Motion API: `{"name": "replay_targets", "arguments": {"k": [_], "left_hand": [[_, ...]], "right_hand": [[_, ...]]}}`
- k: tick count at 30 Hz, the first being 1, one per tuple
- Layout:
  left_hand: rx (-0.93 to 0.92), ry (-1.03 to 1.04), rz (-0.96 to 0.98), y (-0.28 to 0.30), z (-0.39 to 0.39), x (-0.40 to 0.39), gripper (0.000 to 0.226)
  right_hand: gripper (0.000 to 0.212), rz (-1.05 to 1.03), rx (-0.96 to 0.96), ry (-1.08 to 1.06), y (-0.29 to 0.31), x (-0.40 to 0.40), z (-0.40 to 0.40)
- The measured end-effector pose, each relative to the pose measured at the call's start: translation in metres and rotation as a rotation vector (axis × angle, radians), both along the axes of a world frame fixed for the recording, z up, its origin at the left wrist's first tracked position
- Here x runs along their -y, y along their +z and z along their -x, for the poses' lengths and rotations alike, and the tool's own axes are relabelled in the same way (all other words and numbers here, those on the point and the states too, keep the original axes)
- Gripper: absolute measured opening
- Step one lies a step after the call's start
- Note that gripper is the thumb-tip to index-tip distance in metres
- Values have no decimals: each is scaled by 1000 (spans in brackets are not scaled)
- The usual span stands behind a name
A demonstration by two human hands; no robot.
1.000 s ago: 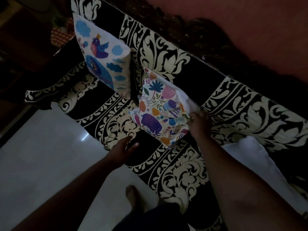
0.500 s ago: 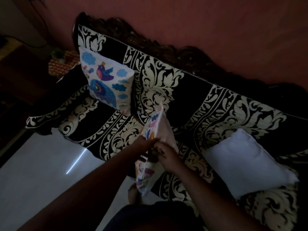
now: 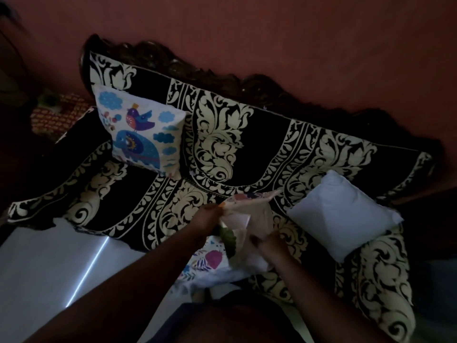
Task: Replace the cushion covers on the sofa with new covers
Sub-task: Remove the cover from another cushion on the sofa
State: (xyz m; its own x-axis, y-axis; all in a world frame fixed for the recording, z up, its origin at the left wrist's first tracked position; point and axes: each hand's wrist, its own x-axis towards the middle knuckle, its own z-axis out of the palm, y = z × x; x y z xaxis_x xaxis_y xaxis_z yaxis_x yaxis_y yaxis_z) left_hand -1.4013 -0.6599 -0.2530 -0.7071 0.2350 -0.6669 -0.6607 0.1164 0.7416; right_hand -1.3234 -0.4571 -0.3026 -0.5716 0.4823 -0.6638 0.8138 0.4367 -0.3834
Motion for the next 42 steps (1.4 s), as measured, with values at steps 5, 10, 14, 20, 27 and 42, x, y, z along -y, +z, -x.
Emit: {"name": "replay_targets", "arguments": {"k": [5, 10, 14, 20, 27, 42], "left_hand": [[-75, 53, -79, 30, 3, -3, 21], [-191, 42, -111, 62, 1, 3, 24], [-509, -27, 173, 74, 15, 31, 14], [-672, -613, 1165, 30, 33, 119, 30], [-592, -396, 608, 41, 51, 81, 93], [-495, 420, -27, 102, 79, 22, 41]], "right_hand": [[81, 312, 14, -120, 7, 18, 12], [32, 358, -244, -70, 31, 39, 23], [23, 421, -523, -80, 60, 53, 45], [71, 367, -562, -57, 74, 38, 78], [59, 77, -618, 386, 102, 27, 63], [42, -336, -1053, 1033, 140, -4, 40]]}}
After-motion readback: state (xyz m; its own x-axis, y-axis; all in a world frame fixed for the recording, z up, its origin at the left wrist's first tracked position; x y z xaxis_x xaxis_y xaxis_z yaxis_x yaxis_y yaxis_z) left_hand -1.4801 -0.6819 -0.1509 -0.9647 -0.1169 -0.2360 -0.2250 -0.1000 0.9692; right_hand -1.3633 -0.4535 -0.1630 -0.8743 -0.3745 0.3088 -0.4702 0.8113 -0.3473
